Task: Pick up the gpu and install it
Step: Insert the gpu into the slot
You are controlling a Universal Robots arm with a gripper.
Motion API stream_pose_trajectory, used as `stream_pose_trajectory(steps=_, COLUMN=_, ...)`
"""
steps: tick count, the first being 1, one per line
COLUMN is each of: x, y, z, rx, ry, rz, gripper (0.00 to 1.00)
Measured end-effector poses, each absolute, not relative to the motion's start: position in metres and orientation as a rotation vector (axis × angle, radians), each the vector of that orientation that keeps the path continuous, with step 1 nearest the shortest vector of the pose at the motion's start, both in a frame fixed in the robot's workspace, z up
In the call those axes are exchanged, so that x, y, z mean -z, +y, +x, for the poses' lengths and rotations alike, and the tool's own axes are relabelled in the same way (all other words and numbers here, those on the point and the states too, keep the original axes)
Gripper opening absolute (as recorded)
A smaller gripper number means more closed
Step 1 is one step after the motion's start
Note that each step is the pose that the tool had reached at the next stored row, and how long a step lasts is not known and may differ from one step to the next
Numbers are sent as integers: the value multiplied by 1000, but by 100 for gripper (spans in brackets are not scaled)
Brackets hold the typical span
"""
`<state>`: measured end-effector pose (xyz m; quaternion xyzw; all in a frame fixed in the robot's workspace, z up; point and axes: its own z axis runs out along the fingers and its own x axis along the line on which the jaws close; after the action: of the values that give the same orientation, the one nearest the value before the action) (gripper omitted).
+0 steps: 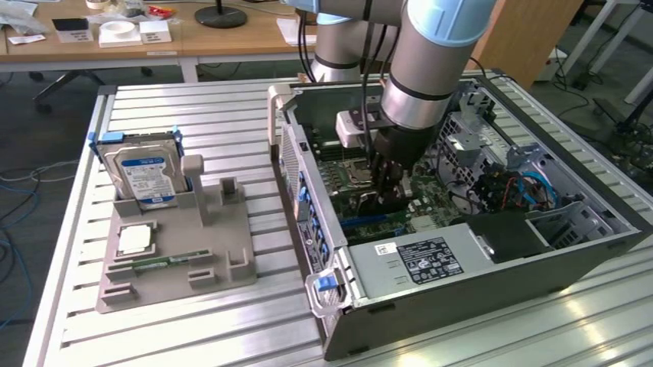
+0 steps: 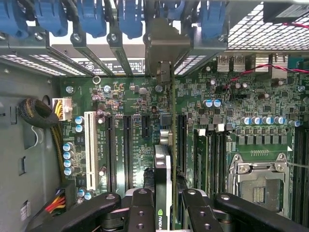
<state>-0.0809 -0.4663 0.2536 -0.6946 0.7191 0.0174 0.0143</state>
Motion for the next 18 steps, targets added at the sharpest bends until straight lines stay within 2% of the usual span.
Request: stream_pose_trajectory(steps=18, x=-249, y=-465, z=-81, rx=-54, ry=2239, rz=-2163, gripper=27)
